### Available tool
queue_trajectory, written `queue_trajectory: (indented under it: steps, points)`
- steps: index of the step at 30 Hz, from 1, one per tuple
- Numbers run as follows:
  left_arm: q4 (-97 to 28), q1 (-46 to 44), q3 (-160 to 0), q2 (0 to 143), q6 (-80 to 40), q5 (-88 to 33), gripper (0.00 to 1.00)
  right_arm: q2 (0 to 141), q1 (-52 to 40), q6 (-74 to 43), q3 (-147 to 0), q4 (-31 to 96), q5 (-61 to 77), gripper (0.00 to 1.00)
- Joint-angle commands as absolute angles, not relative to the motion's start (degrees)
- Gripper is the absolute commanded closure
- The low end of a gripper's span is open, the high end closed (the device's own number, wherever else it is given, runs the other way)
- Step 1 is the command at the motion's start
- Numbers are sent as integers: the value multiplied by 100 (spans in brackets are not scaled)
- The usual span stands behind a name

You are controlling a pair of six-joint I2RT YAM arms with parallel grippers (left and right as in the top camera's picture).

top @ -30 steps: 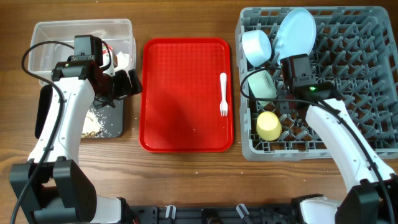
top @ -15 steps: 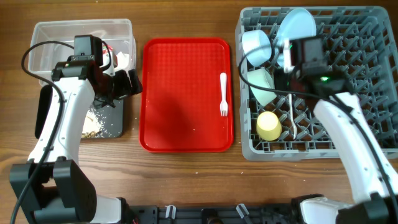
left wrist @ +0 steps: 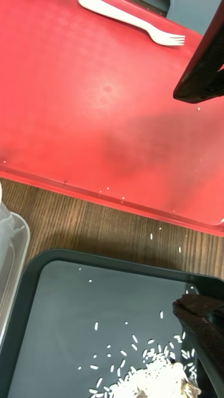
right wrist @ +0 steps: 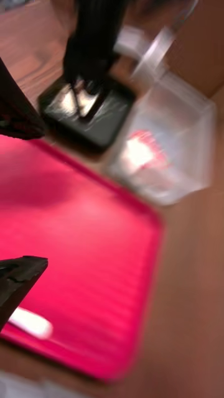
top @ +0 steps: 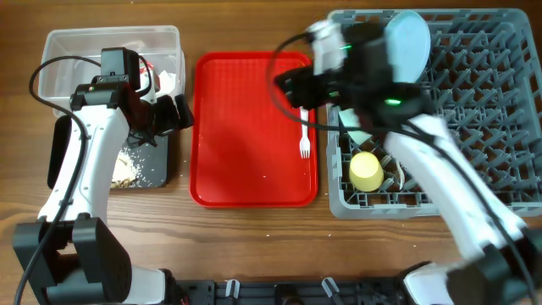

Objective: Sort waste into correct bins and load items into the dishwasher rack
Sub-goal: 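Grasp the white fork on the red tray with the right gripper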

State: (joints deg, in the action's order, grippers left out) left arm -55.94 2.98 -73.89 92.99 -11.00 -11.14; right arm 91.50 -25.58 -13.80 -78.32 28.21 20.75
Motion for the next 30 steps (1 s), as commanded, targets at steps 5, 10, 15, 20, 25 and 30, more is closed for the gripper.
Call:
queue_trajectory:
  steps: [5, 10, 15, 20, 25, 30]
  points:
    - [-5579, 307, -7474, 9214, -1070, -1081, 0, 10549, -2834, -1933, -7791, 3286, 735, 39]
    - [-5579, 307, -7474, 9214, -1070, -1081, 0, 10798, -2836, -1509, -7791, 3623, 534, 38]
    - [-5579, 307, -7474, 9214, -1070, -1081, 0, 10954, -2847, -1887, -7791, 3760, 67, 34]
    - [-5579, 307, -7474, 9214, -1070, -1081, 0, 11142, -2904, -2123, -7791, 3688, -21, 34]
    - [-5579, 307, -7474, 9214, -1070, -1081, 0, 11316, -2971, -2126, -7791, 3699, -165, 34]
    - [-5579, 307, -7474, 9214, -1070, -1081, 0, 11459, -3061, -2268, -7791, 3721, -425, 36]
